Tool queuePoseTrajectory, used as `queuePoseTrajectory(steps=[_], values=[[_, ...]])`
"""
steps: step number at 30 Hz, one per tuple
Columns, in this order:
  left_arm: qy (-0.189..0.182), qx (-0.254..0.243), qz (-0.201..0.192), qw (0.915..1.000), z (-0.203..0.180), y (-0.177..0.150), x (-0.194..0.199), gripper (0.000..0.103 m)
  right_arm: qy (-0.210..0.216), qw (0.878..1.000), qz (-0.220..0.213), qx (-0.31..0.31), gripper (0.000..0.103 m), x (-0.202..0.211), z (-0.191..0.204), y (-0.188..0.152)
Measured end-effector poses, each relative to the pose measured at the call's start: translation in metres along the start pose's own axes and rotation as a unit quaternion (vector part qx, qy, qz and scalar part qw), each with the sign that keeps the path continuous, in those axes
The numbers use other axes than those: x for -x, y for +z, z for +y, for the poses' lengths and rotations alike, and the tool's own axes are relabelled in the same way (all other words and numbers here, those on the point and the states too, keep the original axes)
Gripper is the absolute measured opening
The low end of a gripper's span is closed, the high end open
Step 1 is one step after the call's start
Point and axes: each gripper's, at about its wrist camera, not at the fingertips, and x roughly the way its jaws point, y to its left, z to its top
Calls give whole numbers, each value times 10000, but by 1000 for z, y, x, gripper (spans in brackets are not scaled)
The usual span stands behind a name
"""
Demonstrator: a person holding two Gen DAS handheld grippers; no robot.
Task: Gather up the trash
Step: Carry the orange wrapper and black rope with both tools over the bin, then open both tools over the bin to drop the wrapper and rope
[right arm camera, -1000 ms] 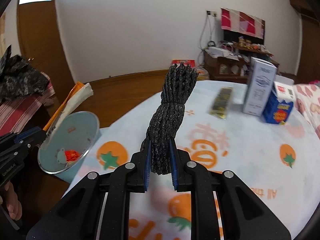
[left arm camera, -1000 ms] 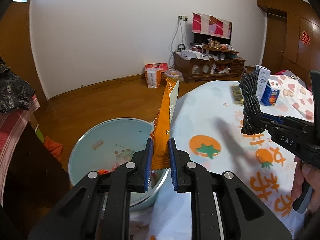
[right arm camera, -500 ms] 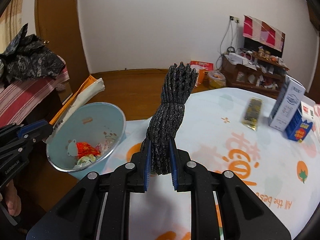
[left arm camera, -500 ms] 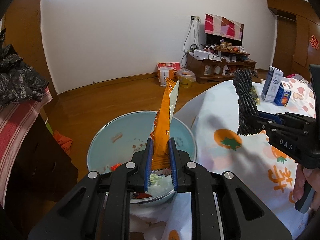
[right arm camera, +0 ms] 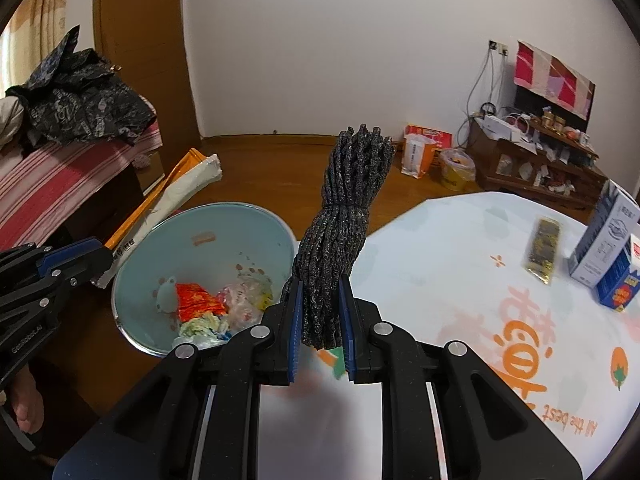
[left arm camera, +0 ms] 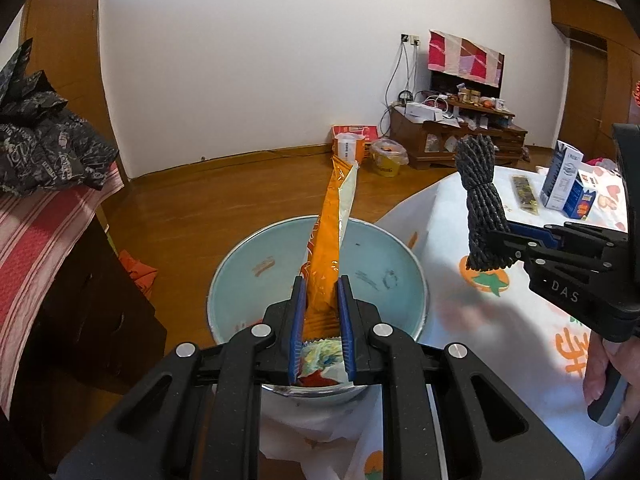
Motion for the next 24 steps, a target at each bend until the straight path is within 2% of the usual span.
queuePoseTrajectory(steps=[24], values=[[244, 261, 64, 9993, 29, -4, 1, 16, 233, 9990, 145, 354, 18, -15, 30, 8]])
